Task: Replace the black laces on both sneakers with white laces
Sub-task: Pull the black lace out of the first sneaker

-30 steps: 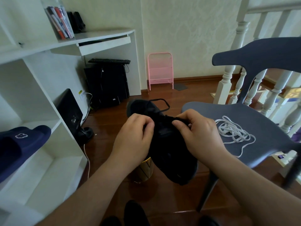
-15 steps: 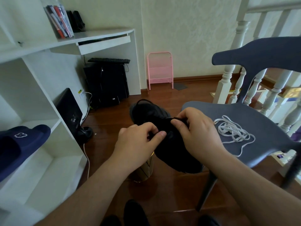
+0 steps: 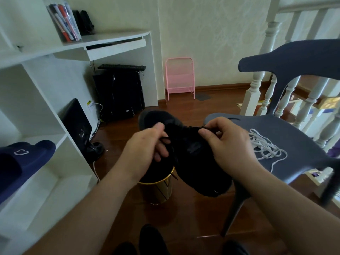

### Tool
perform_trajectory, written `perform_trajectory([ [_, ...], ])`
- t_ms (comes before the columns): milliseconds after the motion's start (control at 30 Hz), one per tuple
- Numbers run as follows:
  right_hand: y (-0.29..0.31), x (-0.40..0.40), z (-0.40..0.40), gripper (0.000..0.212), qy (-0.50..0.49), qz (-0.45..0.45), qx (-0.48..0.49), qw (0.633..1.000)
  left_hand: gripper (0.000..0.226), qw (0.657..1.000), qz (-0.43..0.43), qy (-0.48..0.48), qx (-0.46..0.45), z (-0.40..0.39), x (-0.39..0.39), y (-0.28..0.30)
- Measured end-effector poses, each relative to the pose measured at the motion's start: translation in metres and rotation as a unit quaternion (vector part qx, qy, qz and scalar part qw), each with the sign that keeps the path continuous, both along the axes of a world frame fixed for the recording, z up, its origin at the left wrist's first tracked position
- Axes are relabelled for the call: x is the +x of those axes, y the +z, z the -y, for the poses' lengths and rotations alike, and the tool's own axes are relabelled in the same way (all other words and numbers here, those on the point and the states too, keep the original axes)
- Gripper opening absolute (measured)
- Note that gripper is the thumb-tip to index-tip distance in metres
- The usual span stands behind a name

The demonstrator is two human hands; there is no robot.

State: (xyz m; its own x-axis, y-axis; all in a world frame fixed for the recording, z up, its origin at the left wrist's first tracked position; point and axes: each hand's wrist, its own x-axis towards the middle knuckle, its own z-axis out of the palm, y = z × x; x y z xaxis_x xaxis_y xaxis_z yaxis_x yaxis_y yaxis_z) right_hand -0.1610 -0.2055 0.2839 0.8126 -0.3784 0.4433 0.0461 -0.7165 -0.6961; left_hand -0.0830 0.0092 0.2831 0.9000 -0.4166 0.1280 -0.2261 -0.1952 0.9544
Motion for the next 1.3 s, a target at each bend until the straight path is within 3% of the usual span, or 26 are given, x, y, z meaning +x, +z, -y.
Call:
perform_trajectory([
  [33, -0.001, 0.000, -0.003, 0.008, 0.001, -0.003, -0.011, 1.000, 0.045, 0.994, 0.075, 0.021, 0.072, 0.003, -0.004, -0.001],
  [133, -0.004, 0.001, -0.011, 0.007, 0.004, -0.010, -0.037, 0.999, 0.020, 0.935, 0.262, 0.055, 0.231, 0.006, -0.010, 0.000],
  [300, -0.005, 0.002, -0.012, 0.009, -0.004, -0.003, -0.017, 1.000, 0.019, 0.911, 0.307, 0.060, 0.269, 0.005, -0.007, 0.001],
  [400, -0.003, 0.001, -0.012, 0.010, 0.001, -0.015, 0.017, 1.000, 0.007, 0.892, 0.349, 0.059, 0.282, 0.005, -0.004, -0.002],
  [533, 0.001, 0.001, -0.008, 0.013, 0.056, -0.093, 0.037, 0.993, 0.011, 0.932, 0.276, 0.114, 0.206, 0.006, -0.001, -0.007],
  [633, 0.003, 0.000, -0.007, 0.019, 0.093, -0.146, 0.039, 0.984, 0.019, 0.972, 0.161, 0.161, 0.065, 0.005, 0.000, -0.005],
  [700, 0.003, 0.000, -0.009, 0.020, 0.080, -0.121, 0.044, 0.988, 0.017, 0.979, 0.088, 0.178, -0.048, 0.002, 0.002, -0.002],
  [867, 0.002, 0.000, -0.013, 0.022, 0.019, -0.038, 0.035, 0.998, 0.021, 0.971, 0.055, 0.181, -0.146, 0.000, 0.003, 0.001],
  [933, 0.002, -0.002, -0.014, 0.021, 0.014, 0.004, 0.020, 1.000, 0.019, 0.980, 0.078, 0.156, -0.101, -0.004, 0.008, -0.002],
  [1067, 0.003, -0.004, -0.017, 0.019, -0.002, 0.079, -0.024, 0.997, 0.009, 0.983, 0.147, 0.079, 0.080, -0.006, 0.008, -0.009],
  [1300, -0.004, -0.003, -0.019, 0.017, -0.018, 0.152, -0.072, 0.986, 0.013, 0.947, 0.239, 0.079, 0.199, 0.004, 0.002, -0.009],
])
